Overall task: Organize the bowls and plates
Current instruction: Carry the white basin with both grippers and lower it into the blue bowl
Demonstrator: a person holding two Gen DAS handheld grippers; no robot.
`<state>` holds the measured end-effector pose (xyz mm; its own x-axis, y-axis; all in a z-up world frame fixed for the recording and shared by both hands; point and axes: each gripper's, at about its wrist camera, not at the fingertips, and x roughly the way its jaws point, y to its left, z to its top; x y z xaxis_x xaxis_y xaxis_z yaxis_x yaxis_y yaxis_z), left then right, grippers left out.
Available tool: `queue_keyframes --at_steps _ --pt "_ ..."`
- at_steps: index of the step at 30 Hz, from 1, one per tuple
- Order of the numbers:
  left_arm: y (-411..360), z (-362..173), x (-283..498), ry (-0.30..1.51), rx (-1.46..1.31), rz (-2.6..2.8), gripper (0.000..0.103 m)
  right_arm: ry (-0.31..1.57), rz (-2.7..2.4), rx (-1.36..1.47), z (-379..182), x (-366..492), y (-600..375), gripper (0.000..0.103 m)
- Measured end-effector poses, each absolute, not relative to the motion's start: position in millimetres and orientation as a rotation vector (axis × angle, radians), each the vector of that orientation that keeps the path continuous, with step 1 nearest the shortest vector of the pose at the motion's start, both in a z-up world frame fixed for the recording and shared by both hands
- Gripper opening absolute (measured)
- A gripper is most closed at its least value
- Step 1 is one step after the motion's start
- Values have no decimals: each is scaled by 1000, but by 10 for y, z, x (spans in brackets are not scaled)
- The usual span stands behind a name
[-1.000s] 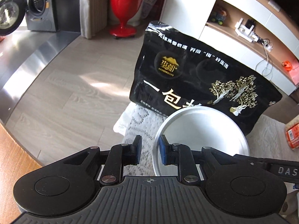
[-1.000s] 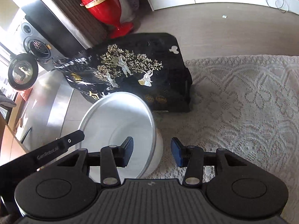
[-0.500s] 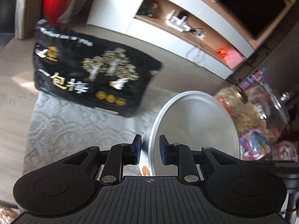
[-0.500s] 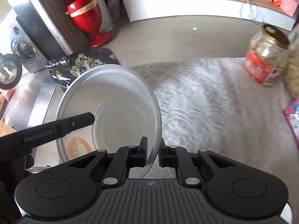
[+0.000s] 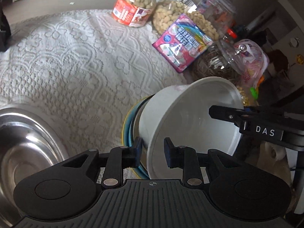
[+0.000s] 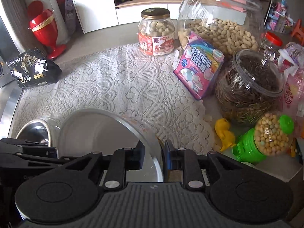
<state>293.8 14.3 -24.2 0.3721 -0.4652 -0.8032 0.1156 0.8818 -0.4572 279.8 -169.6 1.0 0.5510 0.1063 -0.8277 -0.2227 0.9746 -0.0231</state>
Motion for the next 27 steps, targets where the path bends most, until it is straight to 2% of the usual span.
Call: queue_keyframes --at_steps 5,9,11,16,21,25,26,27 --pt "94 -3 2793 1083 -278 -290 25 941 259 -73 -48 2817 -1837 30" --pt "61 188 2760 1011 -233 -232 25 875 308 -38 -31 2726 -2009 46" --pt "13 210 2746 984 -215 -213 25 859 342 4 -46 2690 -2103 49" --pt "-157 140 2719 948 -151 -167 25 824 398 92 -70 2605 -2305 49" --pt "-54 148 2496 897 -274 -171 25 754 402 74 -28 2509 -2377 49" --pt "-84 37 2469 970 -311 -183 25 790 440 76 -92 2568 -2304 48" --pt "-112 -9 2492 987 -313 -186 25 810 462 88 -110 2579 -2270 45" --pt "-139 -47 2521 998 -310 -184 29 825 491 101 -115 2579 -2243 37"
